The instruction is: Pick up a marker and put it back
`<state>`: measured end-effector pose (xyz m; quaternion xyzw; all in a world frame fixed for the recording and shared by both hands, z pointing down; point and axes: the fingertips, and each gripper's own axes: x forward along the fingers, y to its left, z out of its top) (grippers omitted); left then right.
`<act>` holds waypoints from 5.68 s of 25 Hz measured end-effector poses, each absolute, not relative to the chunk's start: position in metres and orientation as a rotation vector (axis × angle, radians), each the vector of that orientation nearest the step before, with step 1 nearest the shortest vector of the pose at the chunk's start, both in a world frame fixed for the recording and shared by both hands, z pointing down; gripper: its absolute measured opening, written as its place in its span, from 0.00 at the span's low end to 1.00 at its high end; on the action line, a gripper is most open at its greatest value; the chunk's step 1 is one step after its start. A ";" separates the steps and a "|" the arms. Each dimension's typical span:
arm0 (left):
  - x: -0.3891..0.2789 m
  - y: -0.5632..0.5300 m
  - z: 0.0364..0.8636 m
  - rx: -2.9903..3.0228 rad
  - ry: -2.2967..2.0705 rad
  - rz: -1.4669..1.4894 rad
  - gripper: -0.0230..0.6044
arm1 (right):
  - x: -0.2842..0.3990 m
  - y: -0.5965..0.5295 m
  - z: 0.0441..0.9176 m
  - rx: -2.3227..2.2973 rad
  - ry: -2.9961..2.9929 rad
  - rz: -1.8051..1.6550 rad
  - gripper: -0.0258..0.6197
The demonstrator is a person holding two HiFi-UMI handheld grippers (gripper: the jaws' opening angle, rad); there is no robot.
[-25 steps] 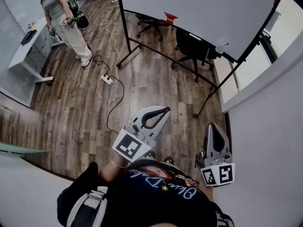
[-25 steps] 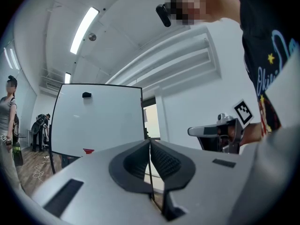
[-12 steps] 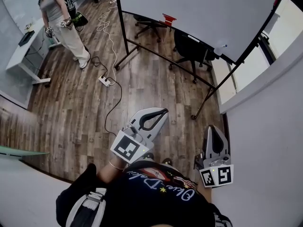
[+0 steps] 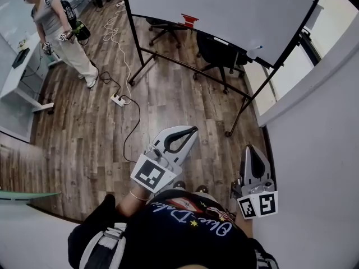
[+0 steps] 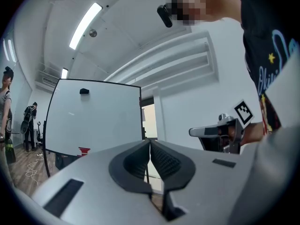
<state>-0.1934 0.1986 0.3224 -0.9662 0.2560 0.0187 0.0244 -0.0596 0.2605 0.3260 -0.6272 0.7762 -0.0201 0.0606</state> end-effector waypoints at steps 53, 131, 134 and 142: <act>-0.167 0.113 0.332 -2.935 0.811 0.051 0.04 | -0.005 0.182 0.327 -1.997 2.321 0.022 0.04; -0.088 0.028 0.347 -2.929 0.910 -0.023 0.04 | 0.083 0.085 0.346 -1.928 2.340 -0.044 0.04; -0.083 0.024 0.345 -2.923 0.913 -0.019 0.04 | 0.089 0.082 0.345 -1.924 2.343 -0.039 0.04; -0.066 0.014 0.344 -2.926 0.940 -0.023 0.04 | 0.108 0.070 0.349 -1.910 2.341 -0.063 0.04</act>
